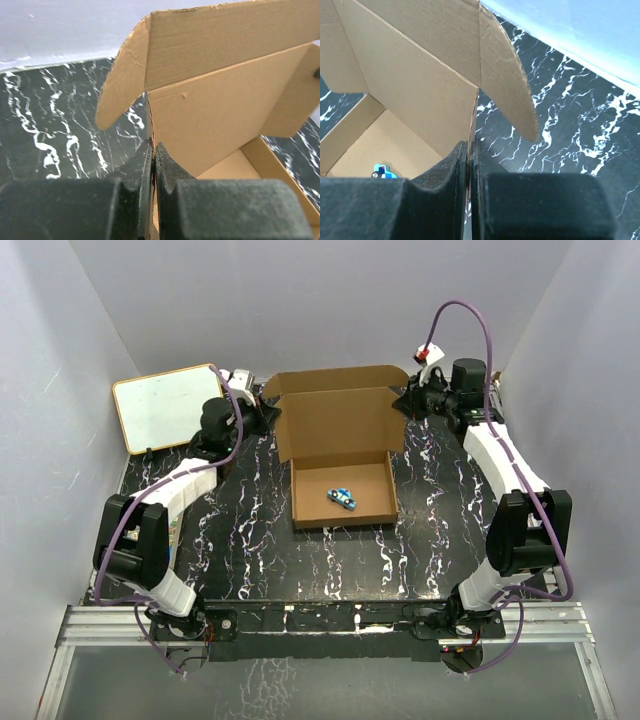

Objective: Fold the paper box

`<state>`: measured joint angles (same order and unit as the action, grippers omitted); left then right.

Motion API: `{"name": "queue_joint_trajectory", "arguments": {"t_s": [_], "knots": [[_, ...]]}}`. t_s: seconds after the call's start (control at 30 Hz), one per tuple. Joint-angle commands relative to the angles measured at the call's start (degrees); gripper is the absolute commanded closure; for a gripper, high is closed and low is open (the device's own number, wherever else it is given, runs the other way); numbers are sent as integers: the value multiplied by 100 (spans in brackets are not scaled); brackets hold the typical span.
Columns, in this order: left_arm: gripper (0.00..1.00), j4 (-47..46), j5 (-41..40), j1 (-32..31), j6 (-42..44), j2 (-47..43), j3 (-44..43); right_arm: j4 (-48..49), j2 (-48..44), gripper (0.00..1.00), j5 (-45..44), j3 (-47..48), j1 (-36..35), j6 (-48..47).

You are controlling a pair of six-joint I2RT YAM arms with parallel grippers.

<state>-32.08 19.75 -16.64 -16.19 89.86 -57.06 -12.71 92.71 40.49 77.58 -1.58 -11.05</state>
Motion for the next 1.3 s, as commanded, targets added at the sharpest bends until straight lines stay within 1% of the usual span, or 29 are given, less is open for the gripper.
{"name": "queue_joint_trajectory", "arguments": {"t_s": [0.0,0.17,0.33,0.43,0.63,0.87,1.07,1.27], "knots": [[100,-463,-1013,-608,98,190,-432,1083,-183,92,-976,345,-680,746],[100,-768,-1870,-1021,188,353,-491,1596,-279,92,-2132,47,-1214,1126],[100,-1102,-2237,-1357,444,386,-341,2243,-414,92,-3295,-497,-1518,1357],[100,-1300,-2322,-1438,458,362,-206,2516,-452,92,-3651,-740,-1573,1529],[100,-1597,-2384,-1633,464,307,31,3000,-619,92,-3704,-1328,-1604,1842],[100,-1870,-2654,-1936,554,64,493,3044,-909,92,-3779,-1820,-1695,2161],[100,-1846,-3117,-2218,511,-153,713,2976,-1134,92,-3783,-2105,-1711,2379],[100,-1654,-3713,-2552,394,-213,736,2785,-1266,92,-3894,-2249,-1770,2570]]}}
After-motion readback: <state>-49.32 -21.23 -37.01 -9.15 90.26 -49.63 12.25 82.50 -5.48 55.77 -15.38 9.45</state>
